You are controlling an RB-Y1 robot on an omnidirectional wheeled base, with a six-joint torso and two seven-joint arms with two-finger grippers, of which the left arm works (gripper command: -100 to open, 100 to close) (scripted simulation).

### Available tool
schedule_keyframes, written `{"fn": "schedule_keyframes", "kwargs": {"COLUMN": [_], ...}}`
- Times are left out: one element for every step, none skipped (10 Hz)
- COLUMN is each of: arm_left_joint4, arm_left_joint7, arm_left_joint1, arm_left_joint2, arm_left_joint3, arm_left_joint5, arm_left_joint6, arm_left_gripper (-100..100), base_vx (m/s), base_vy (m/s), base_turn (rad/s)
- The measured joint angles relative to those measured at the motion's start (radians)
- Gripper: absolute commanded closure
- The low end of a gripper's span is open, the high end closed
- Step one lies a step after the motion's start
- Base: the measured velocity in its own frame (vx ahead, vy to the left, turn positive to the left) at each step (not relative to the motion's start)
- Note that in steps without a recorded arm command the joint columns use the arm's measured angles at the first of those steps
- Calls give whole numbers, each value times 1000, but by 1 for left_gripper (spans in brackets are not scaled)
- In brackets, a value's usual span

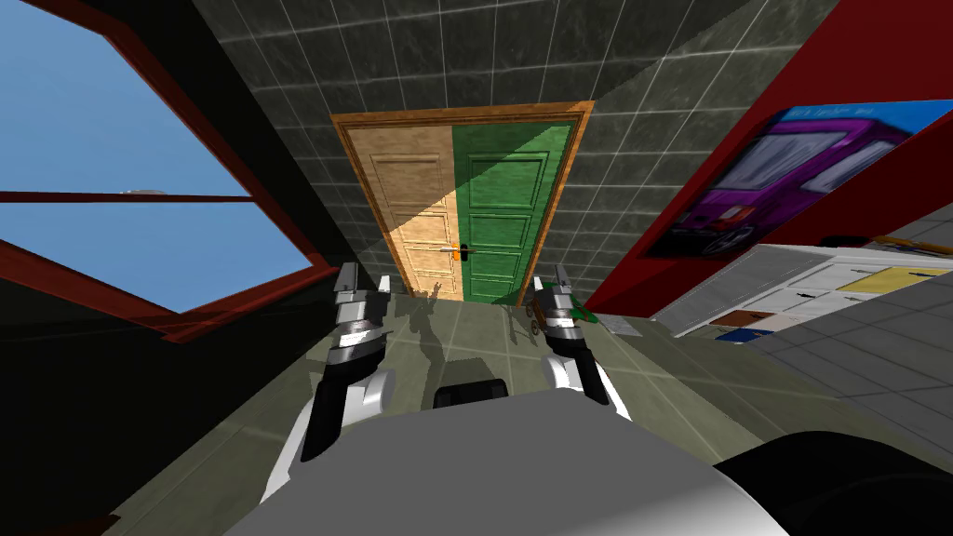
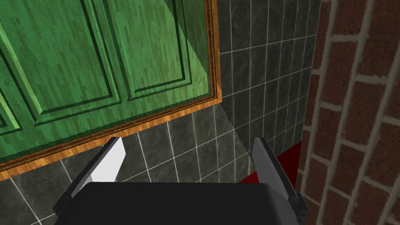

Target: Pull the door open

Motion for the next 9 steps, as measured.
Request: {"fn": "schedule_keyframes", "kwargs": {"arm_left_joint4": [19,40,59,85,108,122,142,168,190], "arm_left_joint7": [1,3,3,5,6,8,10,10,12], "arm_left_joint1": [-10,-15,-29,-43,-55,-59,-68,-87,-99], "arm_left_joint2": [7,14,20,28,34,41,47,51,58], "arm_left_joint3": [0,-2,-3,-2,-4,-5,-5,-4,-4], "arm_left_joint5": [3,7,10,15,19,23,27,30,34], "arm_left_joint6": [-5,-8,-7,-8,-10,-11,-13,-14,-14], "arm_left_gripper": [-100,-100,-100,-100,-100,-100,-100,-100,-100], "base_vx": [84,93,109,99,69,64,71,68,70], "base_vy": [-1,-11,-4,-4,-6,4,2,6,14], "base_turn": [-53,-28,-32,-41,-35,-26,-32,-37,-43]}}
